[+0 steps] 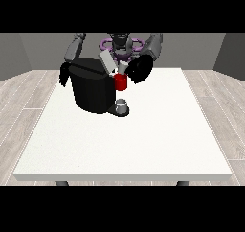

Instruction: Insert the coffee pod into the coffee machine and close the lid

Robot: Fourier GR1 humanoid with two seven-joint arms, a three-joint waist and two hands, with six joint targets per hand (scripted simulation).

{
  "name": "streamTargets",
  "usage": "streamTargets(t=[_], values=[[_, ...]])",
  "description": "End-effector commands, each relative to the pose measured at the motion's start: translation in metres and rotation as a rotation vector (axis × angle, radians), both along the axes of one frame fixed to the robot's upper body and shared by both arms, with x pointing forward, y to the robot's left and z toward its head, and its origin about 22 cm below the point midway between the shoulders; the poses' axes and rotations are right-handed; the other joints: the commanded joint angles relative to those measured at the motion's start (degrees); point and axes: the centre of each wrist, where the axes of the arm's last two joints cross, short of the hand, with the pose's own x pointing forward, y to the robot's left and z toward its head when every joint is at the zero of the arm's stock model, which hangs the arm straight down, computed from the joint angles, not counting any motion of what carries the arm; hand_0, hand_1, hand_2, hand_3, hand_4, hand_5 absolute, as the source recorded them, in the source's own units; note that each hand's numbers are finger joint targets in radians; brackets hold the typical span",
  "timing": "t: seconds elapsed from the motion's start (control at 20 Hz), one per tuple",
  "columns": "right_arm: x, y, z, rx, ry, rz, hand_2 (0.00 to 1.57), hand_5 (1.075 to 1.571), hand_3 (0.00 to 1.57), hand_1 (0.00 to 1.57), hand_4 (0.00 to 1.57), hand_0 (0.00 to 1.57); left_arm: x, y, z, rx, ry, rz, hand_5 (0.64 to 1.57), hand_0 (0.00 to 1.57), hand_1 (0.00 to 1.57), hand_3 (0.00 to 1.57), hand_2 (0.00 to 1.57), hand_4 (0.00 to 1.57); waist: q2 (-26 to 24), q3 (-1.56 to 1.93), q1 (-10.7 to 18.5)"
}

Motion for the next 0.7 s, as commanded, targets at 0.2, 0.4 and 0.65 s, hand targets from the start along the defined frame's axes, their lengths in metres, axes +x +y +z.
streamTargets(t=[0.2, 0.4, 0.65], values=[[0.019, 0.016, 0.02, -0.012, -0.045, 0.001, 0.0, 1.571, 0.0, 0.0, 0.26, 0.0, 0.002, 0.005, 0.012, 0.043, -0.044, -0.003, 1.571, 1.52, 1.52, 1.44, 1.53, 0.7, 4.03, 0.0, -0.4], [0.024, 0.002, 0.024, 0.002, -0.056, -0.007, 0.0, 1.571, 0.0, 0.0, 0.26, 0.0, 0.001, 0.018, 0.021, 0.047, -0.07, 0.0, 1.571, 1.45, 1.45, 1.36, 1.47, 0.65, 5.35, 0.01, -0.07], [0.022, 0.003, 0.017, 0.008, -0.04, 0.021, 0.0, 1.571, 0.0, 0.0, 0.27, 0.0, 0.0, 0.021, 0.038, 0.049, -0.111, 0.026, 1.571, 1.43, 1.43, 1.39, 1.45, 0.6, 4.83, 0.02, -1.26]])
